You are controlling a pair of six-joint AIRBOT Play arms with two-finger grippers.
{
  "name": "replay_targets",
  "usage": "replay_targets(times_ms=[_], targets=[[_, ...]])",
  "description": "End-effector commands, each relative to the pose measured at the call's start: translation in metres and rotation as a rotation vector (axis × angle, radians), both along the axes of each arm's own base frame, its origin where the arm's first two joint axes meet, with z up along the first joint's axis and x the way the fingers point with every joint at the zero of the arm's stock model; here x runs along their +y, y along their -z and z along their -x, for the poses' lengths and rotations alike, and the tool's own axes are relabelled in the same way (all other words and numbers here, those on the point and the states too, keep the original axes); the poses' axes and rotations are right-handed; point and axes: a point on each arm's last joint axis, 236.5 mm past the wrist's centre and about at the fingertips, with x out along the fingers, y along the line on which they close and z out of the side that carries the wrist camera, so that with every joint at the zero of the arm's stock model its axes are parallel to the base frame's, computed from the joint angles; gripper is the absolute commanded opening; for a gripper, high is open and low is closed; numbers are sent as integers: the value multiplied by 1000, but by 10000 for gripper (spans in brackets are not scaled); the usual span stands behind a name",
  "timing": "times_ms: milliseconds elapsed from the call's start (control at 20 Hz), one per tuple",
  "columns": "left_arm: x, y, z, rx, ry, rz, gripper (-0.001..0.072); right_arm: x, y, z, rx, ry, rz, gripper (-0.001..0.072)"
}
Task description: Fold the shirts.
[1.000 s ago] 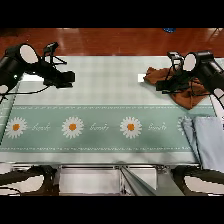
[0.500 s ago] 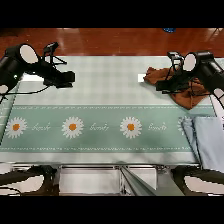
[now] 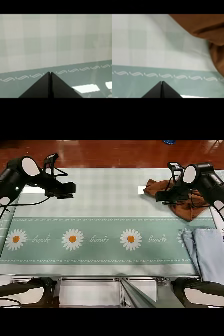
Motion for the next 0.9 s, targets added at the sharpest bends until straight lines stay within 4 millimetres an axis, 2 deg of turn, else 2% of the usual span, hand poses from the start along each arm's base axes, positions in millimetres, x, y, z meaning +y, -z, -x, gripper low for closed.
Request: replay_targets(times_ms=[0, 50, 100, 150, 200, 250, 350, 400, 450, 500, 600, 700, 850], targets=[[0, 6, -12, -28, -14, 3, 57, 5, -10, -31, -138, -3, -19, 21], [0, 7, -14, -30, -16, 3, 227, 6, -14, -39, -173, -3, -22, 25], [2, 6, -17, -42, -14, -7, 506, 6, -22, -45, -202, -11, -20, 112], [12, -1, -23, -70, -3, -39, 507, 2, -36, -54, -238, -39, 8, 355], [21, -11, -27, -87, 6, -60, 507, -8, -54, -62, -276, -76, 67, 416], [29, -25, -30, -107, 17, -70, 507, -24, -75, -72, -321, -77, 144, 418], [44, -60, -34, -160, 33, -84, 507, -72, -123, -88, -429, -22, 317, 418], [52, -80, -33, -201, 20, -86, 507, -98, -141, -92, -475, 32, 376, 417], [59, -98, -29, -241, 4, -86, 507, -122, -150, -93, -501, 95, 397, 417], [61, -111, -21, -269, -3, -85, 507, -147, -147, -93, -503, 174, 379, 416], [57, -122, 3, -289, 4, -76, 507, -183, -122, -94, -478, 319, 265, 414], [43, -112, 31, -269, 12, -43, 507, -205, -81, -101, -434, 448, 103, 413], [16, -83, 56, -251, 62, -16, 507, -213, -12, -109, -323, 513, -55, 413]])
